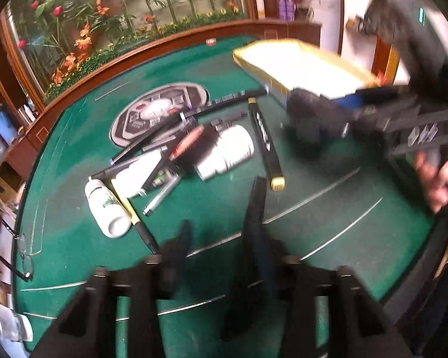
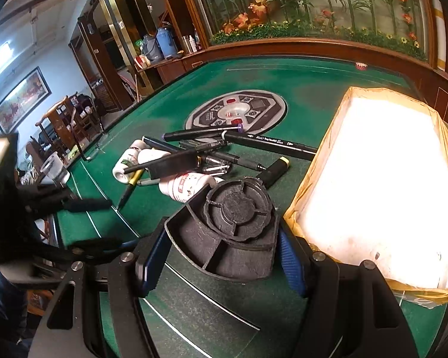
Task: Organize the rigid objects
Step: 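Lift the black holder with the right tool while the left tool lifts the marker toward the tray, then lower the black holder into the tray and open the right tool while the left tool drops the marker in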
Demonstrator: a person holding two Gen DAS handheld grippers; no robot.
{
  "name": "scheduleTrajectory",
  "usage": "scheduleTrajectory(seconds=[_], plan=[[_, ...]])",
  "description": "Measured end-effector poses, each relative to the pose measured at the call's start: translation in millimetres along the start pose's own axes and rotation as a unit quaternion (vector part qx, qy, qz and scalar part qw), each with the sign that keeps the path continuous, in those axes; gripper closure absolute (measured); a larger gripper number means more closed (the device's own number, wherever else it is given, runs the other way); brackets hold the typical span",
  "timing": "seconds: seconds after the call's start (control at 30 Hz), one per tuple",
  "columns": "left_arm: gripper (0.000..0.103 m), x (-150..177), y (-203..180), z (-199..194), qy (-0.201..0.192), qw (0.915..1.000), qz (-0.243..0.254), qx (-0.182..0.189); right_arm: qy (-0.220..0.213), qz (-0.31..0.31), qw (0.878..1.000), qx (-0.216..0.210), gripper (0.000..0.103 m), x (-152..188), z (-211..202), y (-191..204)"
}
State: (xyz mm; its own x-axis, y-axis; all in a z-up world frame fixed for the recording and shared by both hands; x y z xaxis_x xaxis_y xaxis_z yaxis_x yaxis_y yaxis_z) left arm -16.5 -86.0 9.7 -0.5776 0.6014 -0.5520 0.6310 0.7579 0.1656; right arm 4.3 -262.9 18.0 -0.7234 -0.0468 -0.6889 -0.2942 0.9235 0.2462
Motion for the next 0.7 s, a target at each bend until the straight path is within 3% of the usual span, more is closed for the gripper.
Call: scheduleTrajectory(seconds=[0.03, 0.2, 0.43, 0.7], plan=[[0.095, 0.8, -1.9, 3.0, 0.006, 1.0000, -0.002, 0.004, -0.003, 0.002, 1.000, -0.002, 0.037, -1.0, -2.7, -0.3], [0.095, -5.5, -13.6, 9.8, 0.000, 1.0000, 0.004, -0.002, -0.029, 0.023, 0.999, 0.019, 0.037, -11.4, -24.9, -19.0], [0.089, -5.7, -10.5, 9.2, 0.002, 1.0000, 0.006, 0.005, -0.060, 0.053, 0.995, 0.064, 0.036, -34.0, -47.5, -50.2], [0.083, 1.4, -19.5, 17.0, 0.013, 0.9999, 0.003, -0.001, -0.066, 0.088, 0.986, 0.126, 0.036, -62.9, -41.7, -89.9]])
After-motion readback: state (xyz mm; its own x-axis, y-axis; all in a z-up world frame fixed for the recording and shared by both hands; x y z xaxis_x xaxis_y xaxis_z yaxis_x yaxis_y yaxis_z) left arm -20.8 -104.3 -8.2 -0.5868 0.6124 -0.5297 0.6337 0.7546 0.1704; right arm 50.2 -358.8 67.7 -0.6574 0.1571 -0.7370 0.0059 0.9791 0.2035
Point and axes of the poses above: each gripper's, at about its wrist camera, not at the fingertips, and z roughly the way its jaws point, y to its left, x to its underside, the point moved 2 cm from there along z, roughly the way its jaws point, and after that the axes turned 1 degree about z, right-handed, at the moved point
